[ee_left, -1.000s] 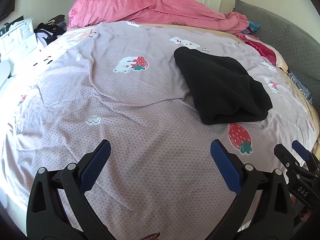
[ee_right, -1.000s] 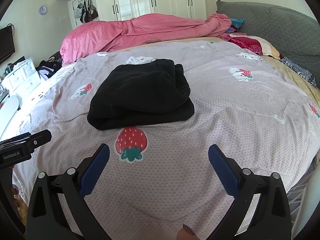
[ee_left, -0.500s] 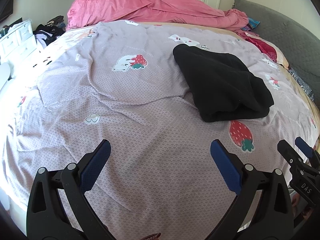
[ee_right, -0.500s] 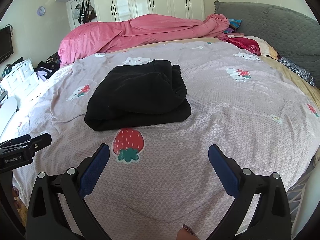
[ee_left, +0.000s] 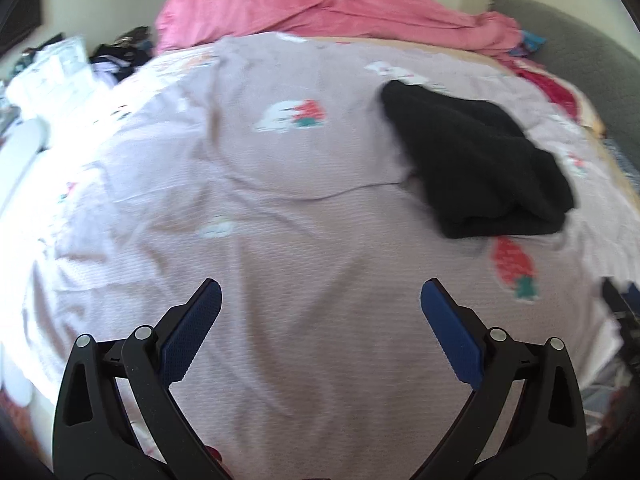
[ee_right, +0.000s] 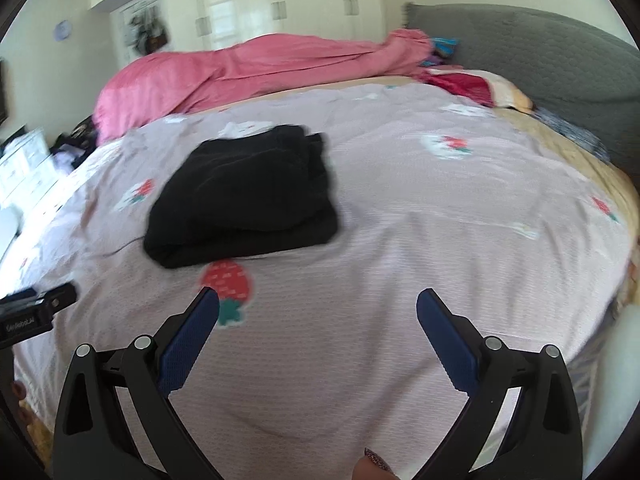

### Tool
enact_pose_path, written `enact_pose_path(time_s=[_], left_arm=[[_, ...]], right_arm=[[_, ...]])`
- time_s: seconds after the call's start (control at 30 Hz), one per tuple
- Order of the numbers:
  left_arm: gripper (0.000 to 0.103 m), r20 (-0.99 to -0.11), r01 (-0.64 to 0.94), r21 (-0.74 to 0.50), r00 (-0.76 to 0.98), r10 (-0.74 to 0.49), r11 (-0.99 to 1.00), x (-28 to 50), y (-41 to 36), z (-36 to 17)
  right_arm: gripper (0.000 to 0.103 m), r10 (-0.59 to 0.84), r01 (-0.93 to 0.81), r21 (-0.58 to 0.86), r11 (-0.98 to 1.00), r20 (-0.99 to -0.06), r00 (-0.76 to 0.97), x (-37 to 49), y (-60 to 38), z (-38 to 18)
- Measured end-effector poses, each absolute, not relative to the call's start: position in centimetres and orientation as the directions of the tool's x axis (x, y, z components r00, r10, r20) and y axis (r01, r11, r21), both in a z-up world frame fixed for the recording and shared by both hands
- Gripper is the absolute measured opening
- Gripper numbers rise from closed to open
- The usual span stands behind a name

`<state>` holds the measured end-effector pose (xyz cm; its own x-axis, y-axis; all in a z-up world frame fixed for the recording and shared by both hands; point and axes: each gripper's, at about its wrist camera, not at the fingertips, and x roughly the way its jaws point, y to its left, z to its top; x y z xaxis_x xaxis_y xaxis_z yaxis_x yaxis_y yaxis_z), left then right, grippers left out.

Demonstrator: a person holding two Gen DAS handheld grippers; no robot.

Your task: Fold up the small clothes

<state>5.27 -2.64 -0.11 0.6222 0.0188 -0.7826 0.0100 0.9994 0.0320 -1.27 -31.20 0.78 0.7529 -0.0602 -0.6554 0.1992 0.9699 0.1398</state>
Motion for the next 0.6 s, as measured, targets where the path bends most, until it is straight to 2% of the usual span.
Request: enact_pose_path(time_s=[0.07, 0.2, 0.3, 0.37, 0.47, 0.6], left_arm=[[0.094, -0.788, -0.033, 0.030, 0.614, 0.044, 0.999, 5.4, -1.3, -0.3], [0.094, -0.801, -0.129, -0.058, 0.598, 0.031, 0.990, 6.5, 4.1, -0.5], [0.094, -0.817, -0.255, -0.051, 0.567, 0.107, 0.966, 8.5, 11.0, -0.9], [0.094, -0.812, -0.363, 0.002, 0.543, 0.213, 0.932, 9.9, 16.6, -0.9], [0.094, -0.799, -0.505, 0.075, 0.486, 0.355, 0.860, 12.0, 24.9, -0.6], [0.094, -0.796, -0.629, 0.113, 0.406, 0.449, 0.769, 14.5, 34.8, -0.7]], right_arm=[[0.099, -0.115, 0.288, 0.155, 0.945, -0.666, 0.737, -2.0, -33.7, 0.6], [0.098, -0.257, 0.529, 0.149, 0.835, -0.745, 0.616, -3.9, -42.4, -1.3], [0.098, -0.494, 0.779, 0.039, 0.625, -0.754, 0.434, -8.1, -52.9, -3.1], [0.099, -0.618, 0.898, -0.048, 0.437, -0.742, 0.260, -11.6, -59.6, -4.2], [0.099, -0.657, 0.970, -0.143, 0.196, -0.754, 0.022, -17.0, -68.6, -6.5], [0.099, -0.621, 0.983, -0.176, 0.047, -0.776, -0.109, -21.3, -74.5, -8.5]])
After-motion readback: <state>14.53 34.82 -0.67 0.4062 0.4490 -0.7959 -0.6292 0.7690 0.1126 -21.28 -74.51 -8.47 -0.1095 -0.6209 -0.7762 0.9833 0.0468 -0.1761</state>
